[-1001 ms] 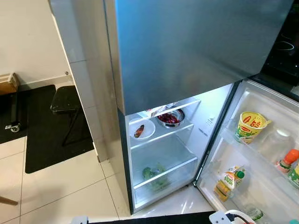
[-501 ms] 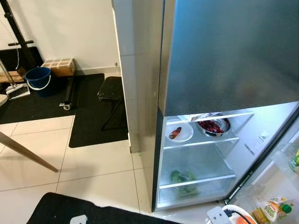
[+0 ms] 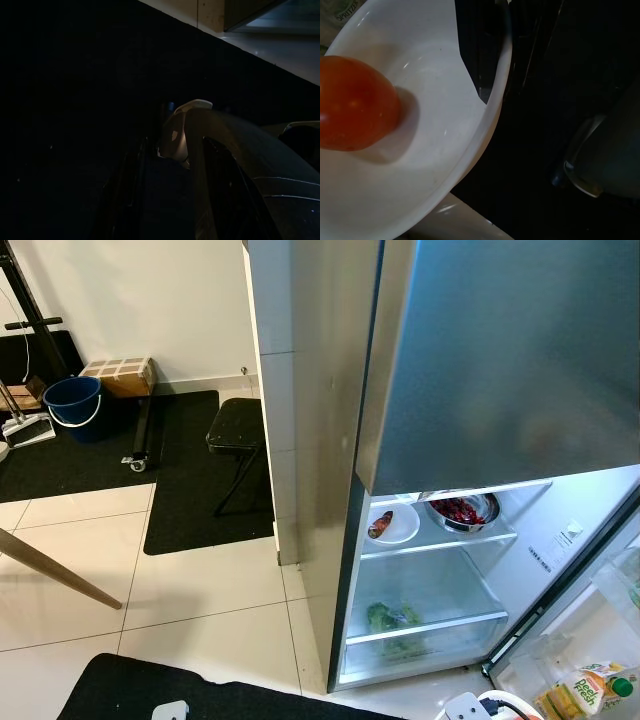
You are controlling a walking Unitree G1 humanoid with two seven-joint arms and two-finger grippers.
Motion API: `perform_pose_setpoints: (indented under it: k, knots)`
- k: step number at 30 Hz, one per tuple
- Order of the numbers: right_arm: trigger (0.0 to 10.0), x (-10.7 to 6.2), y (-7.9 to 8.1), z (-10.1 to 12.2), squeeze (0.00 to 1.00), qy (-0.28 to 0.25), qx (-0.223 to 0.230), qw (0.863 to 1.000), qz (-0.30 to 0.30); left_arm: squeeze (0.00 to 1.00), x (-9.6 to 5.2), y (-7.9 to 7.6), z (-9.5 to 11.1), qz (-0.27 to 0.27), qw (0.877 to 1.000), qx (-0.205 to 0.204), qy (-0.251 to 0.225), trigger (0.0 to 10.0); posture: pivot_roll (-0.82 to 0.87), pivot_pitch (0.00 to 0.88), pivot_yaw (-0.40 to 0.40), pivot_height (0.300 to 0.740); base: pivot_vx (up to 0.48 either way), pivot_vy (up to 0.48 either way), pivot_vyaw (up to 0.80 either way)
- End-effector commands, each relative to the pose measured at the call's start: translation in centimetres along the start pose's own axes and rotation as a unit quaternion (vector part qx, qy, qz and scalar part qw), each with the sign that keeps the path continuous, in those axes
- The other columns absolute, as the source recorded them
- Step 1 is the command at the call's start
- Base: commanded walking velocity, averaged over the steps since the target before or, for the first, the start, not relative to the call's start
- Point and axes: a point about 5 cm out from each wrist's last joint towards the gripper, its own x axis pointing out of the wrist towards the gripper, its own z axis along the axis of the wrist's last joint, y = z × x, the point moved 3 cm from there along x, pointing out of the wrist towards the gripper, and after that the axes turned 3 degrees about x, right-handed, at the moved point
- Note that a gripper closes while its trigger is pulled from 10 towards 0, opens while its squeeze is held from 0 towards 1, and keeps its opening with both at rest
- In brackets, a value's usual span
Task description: Restocking fridge
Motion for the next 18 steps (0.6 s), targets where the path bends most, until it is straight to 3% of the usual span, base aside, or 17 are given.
perform_pose_setpoints:
  k: [1, 18]
  knots:
    - [10.0, -0.03, -0.12, -0.17, 0.00, 0.001, -0.001, 1.000, -0.006, 0.00, -0.13, 0.38, -0.19, 0.002, 1.000, 0.007, 0.008, 10.0, 0.00, 0.000, 0.011, 0.740, 0.000, 0.000, 0.00]
    - [10.0, -0.12, -0.60, -0.49, 0.00, 0.006, -0.008, 1.000, -0.011, 0.00, -0.05, 0.10, -0.22, -0.002, 1.000, 0.009, 0.010, 10.0, -0.01, 0.000, 0.003, 0.740, 0.000, 0.000, 0.00]
